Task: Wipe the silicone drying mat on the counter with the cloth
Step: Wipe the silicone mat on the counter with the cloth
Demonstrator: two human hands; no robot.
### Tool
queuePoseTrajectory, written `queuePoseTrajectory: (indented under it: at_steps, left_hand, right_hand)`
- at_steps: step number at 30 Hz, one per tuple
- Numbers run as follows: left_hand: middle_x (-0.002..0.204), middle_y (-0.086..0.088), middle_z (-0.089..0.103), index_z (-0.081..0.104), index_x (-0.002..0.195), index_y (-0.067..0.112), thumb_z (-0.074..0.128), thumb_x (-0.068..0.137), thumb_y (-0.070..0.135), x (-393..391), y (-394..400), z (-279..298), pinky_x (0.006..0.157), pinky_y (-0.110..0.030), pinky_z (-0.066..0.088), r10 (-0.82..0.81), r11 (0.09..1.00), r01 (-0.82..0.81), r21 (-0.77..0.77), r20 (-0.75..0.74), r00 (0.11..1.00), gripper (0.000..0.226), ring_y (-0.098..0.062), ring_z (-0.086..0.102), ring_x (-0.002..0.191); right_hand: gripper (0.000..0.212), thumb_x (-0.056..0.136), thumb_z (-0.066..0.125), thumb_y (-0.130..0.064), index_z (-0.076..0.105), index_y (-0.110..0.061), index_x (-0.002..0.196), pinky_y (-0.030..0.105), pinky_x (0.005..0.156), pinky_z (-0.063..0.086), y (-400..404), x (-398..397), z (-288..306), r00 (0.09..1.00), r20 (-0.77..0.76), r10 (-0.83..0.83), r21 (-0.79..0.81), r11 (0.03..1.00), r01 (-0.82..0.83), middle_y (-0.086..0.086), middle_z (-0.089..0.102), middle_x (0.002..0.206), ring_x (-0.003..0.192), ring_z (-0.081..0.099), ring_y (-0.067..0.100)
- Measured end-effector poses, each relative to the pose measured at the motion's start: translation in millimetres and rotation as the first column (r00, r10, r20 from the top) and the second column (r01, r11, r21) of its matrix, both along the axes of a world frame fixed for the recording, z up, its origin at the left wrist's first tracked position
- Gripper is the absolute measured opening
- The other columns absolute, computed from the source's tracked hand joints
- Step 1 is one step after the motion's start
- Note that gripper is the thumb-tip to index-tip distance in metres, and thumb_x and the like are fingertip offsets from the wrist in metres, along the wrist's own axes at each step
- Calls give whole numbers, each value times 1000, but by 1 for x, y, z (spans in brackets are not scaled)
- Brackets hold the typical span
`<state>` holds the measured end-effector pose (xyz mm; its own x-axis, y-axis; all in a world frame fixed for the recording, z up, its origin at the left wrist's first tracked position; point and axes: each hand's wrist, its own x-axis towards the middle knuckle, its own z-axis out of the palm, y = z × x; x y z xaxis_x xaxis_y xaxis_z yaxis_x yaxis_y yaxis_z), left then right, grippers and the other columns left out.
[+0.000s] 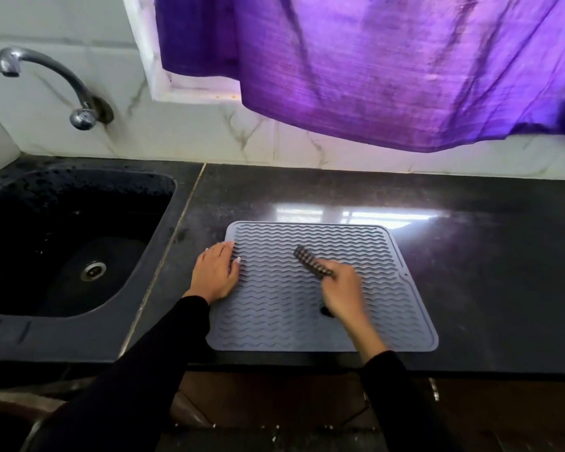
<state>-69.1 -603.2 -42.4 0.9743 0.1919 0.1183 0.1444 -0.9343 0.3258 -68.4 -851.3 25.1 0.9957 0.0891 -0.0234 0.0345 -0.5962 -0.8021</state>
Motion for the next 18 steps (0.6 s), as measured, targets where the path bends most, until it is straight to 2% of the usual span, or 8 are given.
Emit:
queuePoseTrajectory:
  at_steps: [2,3,5,6,12,14,16,18]
  left_hand:
    - [153,-10,25,27,145,8,7,81,52,1,-3,-5,114,-42,16,13,999,-11,42,-52,999,80,-24,21,142]
    - [155,-7,18,22,147,10,8,83,48,2,-4,-8,115,-41,11,28,998,-23,64,-77,997,76,-21,15,144]
    - [157,-4,13,18,148,11,11,84,43,3,-5,-12,116,-38,7,44,995,-35,91,-96,994,71,-18,10,144]
    - [157,-3,12,17,148,12,11,84,43,3,-5,-12,116,-38,7,49,994,-39,97,-97,994,71,-17,9,144]
    - [157,1,11,17,148,15,11,84,43,6,-3,-16,116,-35,6,69,992,-59,112,-85,994,70,-13,8,144]
    - [157,1,12,17,148,15,12,84,43,7,-3,-17,116,-35,6,77,992,-68,106,-79,994,70,-12,9,144]
    - [157,2,12,18,148,16,14,84,44,7,-2,-18,116,-35,6,80,992,-73,105,-72,994,70,-12,9,144]
    - [157,2,12,19,148,15,15,84,43,7,-2,-18,116,-35,6,76,994,-70,87,-71,995,70,-12,9,144]
  right_hand:
    - [53,84,46,6,53,-19,131,24,94,45,18,-17,-15,983,16,183,-201,964,-176,9,63,122,103,58,19]
    - [56,85,47,3,45,-19,137,29,110,33,25,-27,-23,958,36,286,-326,909,-259,8,52,137,121,50,22]
    - [59,88,48,-4,33,-18,144,30,117,4,27,-40,-34,891,101,443,-506,794,-337,6,30,152,142,24,22]
    - [60,88,50,-5,33,-20,144,25,115,-2,23,-40,-34,877,109,468,-514,782,-353,3,27,154,143,20,19]
    - [59,75,56,1,59,-32,123,23,118,15,-17,-23,-25,865,-6,502,-421,783,-458,-12,45,141,136,36,8]
    - [52,73,52,4,68,-27,112,22,112,31,-28,-18,-17,866,-77,494,-363,795,-486,-10,59,127,124,50,6]
    - [43,77,49,2,74,-24,101,18,86,48,-39,-5,1,895,-189,404,-298,845,-444,-8,71,104,92,64,4]
    - [32,83,51,-3,77,-22,81,19,61,44,-48,11,20,923,-298,246,-133,946,-295,-2,70,76,62,57,5]
